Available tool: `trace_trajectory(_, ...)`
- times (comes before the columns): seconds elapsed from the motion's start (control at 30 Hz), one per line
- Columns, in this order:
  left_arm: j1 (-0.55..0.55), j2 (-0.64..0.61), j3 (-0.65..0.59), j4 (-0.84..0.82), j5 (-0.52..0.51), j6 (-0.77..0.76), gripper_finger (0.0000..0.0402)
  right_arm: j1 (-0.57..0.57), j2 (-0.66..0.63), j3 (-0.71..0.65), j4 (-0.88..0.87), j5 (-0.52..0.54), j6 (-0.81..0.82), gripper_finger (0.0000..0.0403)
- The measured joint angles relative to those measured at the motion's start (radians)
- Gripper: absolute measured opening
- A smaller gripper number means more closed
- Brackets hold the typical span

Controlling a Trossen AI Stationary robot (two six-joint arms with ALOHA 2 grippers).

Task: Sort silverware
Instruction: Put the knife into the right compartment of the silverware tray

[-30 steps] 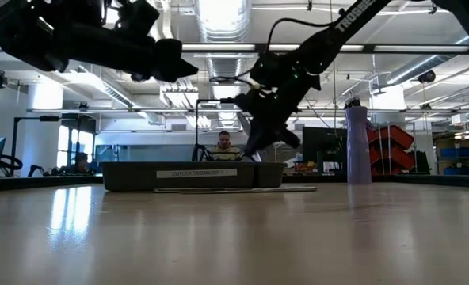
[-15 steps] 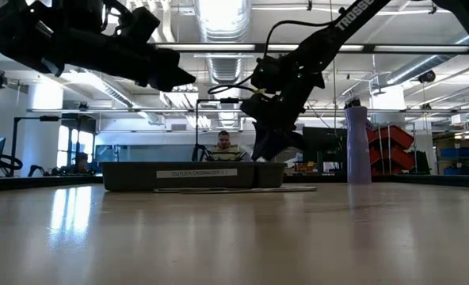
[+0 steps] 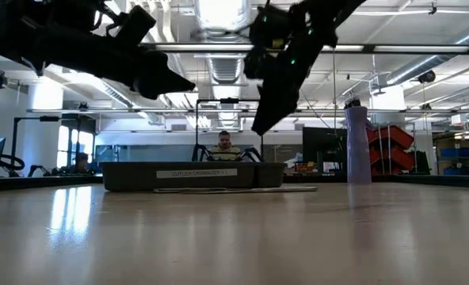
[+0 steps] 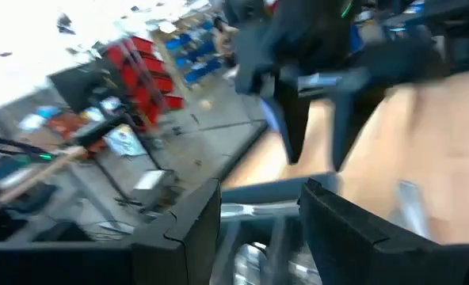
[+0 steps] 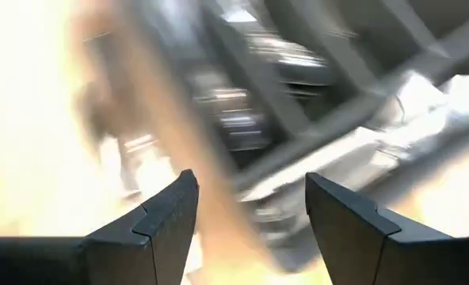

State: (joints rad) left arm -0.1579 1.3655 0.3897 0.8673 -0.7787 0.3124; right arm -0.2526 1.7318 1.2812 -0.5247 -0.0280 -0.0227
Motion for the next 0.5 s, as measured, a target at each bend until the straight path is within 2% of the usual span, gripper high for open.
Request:
trace_trajectory(0.1,-0.036,0.0,0.0,-0.06,0.079,-0.084,0.0157,0.102,-0.05,-0.062,0.036,-0.006,-0.088,0.0207)
trace_trajectory(0.17,-0.07,0.007,0.0,-0.075,0.098,-0.137,0.0155,0.155,-0.092,-0.148,0.14,-0.002,-0.1,0.0203)
trace_trajectory(0.37,-0.199,0.06,0.001,-0.046,0.012,-0.215,0.0141,0.237,-0.209,-0.5,0.598,0.011,-0.031,0.0188)
trace_trajectory(0.5,-0.244,0.117,0.012,-0.031,0.007,-0.294,0.0123,0.284,-0.199,-0.632,0.825,0.037,0.041,0.0174)
